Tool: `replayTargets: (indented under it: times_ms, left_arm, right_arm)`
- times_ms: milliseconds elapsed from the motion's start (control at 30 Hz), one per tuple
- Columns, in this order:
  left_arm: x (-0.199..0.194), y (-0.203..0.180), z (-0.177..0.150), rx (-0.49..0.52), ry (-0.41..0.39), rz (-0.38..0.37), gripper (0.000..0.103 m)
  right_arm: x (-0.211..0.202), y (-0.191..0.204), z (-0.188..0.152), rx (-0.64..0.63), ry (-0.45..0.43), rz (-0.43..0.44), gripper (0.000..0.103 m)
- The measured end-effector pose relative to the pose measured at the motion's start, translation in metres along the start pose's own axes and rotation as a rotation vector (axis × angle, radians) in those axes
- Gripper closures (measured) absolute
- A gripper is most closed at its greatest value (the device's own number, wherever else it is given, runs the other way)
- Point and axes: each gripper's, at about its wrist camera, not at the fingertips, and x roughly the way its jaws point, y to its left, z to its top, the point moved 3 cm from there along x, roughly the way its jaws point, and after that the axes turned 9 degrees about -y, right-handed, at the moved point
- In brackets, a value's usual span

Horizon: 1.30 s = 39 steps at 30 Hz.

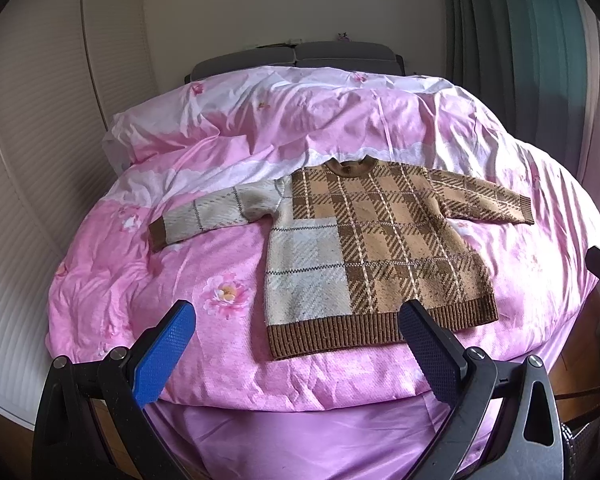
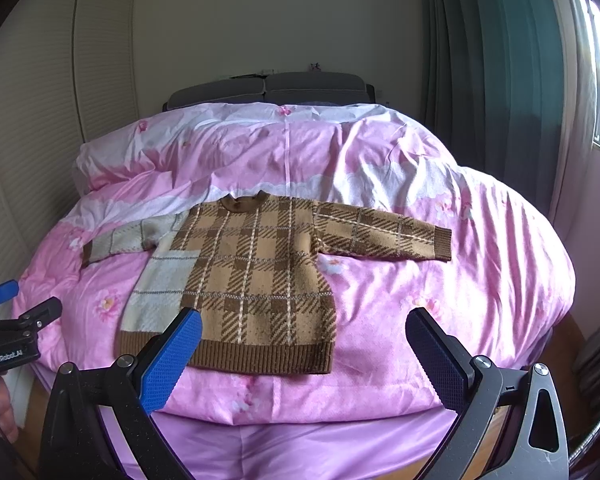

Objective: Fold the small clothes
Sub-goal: 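Grasp the brown sleeve cuff with the right gripper while the left tool approaches the sweater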

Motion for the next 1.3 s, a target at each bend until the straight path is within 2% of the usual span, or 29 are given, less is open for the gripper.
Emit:
replayTargets:
  times_ms: [233, 433, 633, 933, 1033, 1100, 1200, 1300]
  left_arm:
    - [0.003, -0.007, 0.001, 0.001, 0.005, -0.014, 0.0]
    - [0.038, -0.043, 0.015, 0.019, 0.006, -0.035, 0.0]
    - [0.078, -0.099, 0.038, 0.053, -0.028, -0.069, 0.0]
    - [0.157, -0.217, 0.074, 0.078, -0.062, -0.151, 0.0]
    - [0.183, -0.255, 0.082, 0.072, -0.072, -0.182, 0.0]
    - [0.201, -0.278, 0.085, 0.068, -0.068, -0.19, 0.0]
    - [0.228, -0.307, 0.09, 0.067, -0.065, -0.185, 0.0]
    - [0.245, -0.325, 0.096, 0.073, -0.097, -0.173, 0.0]
  right_arm:
    - [0.012, -0.005, -0.002, 0.006, 0.007, -0.007, 0.0]
    - [0.035, -0.033, 0.004, 0.051, 0.0, -0.041, 0.0]
    - [0.066, -0.085, 0.011, 0.112, -0.016, -0.089, 0.0]
    - [0.143, -0.196, 0.006, 0.185, -0.032, -0.171, 0.0]
    - [0.176, -0.229, 0.007, 0.187, -0.033, -0.175, 0.01]
    - [0.204, -0.248, 0.007, 0.186, -0.019, -0.158, 0.028]
    - [0.247, -0.274, 0.003, 0.218, 0.002, -0.122, 0.04]
    - [0.284, -0.299, -0.003, 0.267, 0.016, -0.087, 0.044]
